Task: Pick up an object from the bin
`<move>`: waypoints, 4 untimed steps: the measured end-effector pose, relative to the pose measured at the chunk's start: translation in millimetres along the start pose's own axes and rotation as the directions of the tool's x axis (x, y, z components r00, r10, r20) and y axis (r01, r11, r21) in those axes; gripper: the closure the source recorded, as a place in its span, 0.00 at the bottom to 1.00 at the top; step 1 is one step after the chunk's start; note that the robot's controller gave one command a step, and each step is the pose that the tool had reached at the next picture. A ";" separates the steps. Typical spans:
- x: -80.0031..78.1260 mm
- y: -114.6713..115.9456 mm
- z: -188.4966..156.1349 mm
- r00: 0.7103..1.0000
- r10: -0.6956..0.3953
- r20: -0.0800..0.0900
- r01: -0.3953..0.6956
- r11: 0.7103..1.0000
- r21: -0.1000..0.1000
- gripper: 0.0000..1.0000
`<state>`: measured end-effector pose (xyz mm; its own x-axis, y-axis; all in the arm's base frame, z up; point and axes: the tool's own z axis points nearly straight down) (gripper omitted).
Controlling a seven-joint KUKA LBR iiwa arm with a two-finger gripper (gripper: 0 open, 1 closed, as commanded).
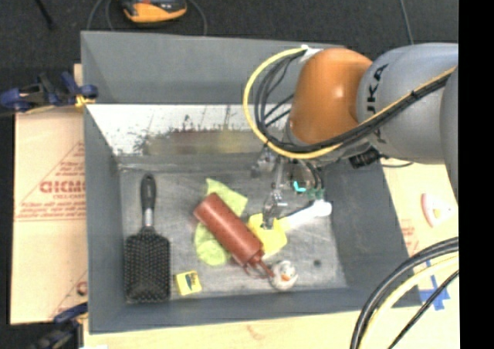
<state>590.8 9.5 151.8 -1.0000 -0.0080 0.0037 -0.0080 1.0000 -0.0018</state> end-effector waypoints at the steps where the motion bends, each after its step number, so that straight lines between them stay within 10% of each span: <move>1: -1.8 0.1 -4.6 1.000 0.000 0.008 0.000 1.000 0.000 0.00; 2: -10.0 -47.6 50.4 0.999 -0.032 0.015 0.032 0.999 0.001 0.00; 4: 11.7 -100.4 50.1 0.998 -0.069 0.009 0.069 0.998 -0.002 0.00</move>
Offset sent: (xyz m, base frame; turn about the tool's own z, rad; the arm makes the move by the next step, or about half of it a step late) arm 0.0099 -0.0714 -0.0818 -0.0455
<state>579.7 -91.0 102.0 -0.9971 -0.0765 -0.0055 -0.0765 0.9971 0.0006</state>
